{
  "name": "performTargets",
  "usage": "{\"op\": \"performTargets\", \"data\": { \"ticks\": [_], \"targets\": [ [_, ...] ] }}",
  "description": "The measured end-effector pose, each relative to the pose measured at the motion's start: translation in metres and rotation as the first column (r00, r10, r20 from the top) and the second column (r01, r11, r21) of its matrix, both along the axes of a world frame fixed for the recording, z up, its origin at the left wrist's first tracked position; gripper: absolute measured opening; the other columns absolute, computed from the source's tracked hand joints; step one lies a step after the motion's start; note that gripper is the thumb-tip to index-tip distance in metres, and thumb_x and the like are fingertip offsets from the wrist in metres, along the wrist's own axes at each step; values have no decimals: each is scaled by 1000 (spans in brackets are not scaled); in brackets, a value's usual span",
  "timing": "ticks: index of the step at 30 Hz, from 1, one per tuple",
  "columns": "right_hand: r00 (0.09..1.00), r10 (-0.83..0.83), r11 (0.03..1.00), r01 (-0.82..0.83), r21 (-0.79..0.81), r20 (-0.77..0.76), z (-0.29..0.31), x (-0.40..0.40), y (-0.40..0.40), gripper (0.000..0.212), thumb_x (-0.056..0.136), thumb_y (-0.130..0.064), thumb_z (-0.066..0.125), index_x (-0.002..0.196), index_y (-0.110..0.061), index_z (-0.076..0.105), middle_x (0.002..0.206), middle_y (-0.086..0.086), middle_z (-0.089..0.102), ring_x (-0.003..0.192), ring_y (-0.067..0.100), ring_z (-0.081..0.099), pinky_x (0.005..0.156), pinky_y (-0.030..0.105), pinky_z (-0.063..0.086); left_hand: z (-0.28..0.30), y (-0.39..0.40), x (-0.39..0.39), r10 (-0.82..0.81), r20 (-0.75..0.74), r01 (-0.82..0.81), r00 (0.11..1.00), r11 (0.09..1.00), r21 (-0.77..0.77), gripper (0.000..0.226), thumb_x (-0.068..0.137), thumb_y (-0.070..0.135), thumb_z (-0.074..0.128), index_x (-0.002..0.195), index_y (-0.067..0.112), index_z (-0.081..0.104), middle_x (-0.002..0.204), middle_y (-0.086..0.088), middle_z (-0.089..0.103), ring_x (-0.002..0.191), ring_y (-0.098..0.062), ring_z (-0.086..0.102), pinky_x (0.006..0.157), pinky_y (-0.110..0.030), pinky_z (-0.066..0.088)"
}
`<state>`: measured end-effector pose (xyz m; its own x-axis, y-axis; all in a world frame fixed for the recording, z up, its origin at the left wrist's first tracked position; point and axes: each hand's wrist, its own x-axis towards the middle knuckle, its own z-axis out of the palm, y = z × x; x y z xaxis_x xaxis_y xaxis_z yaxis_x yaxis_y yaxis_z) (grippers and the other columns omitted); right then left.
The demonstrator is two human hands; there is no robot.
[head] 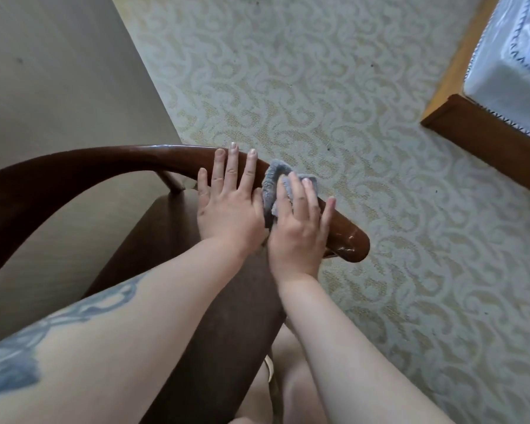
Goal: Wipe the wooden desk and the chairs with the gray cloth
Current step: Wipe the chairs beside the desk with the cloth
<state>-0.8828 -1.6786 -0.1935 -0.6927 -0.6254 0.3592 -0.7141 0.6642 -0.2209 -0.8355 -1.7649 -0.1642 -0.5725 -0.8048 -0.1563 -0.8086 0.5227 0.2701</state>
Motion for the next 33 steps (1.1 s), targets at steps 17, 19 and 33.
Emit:
{"op": "performTargets", "data": {
  "ticks": [17,19,33],
  "targets": [
    [909,-397,905,411,-114,125,1,-7,47,42,84,-2,58,125,-10,63,131,7,58,127,28,47,115,46,21,-4,13,-12,83,-43,-83,996,997,-2,59,100,36,22,153,33,-4,160,1,-15,146,-17,-19,116,-39,-15],
    [953,-266,952,283,-114,143,5,-7,7,40,86,-6,57,126,-8,63,128,9,59,124,31,50,109,50,33,-6,12,-13,101,-51,-101,994,995,4,59,100,43,23,152,33,-4,160,1,-16,146,-16,-19,115,-39,-15],
    [992,16,990,-34,139,127,15,-37,7,42,82,-16,65,124,-9,61,113,12,60,99,33,54,87,44,48,-3,8,-13,83,11,-83,997,997,3,57,101,42,19,152,35,-7,160,1,-18,145,-17,-20,117,-42,-12]
  ]
}}
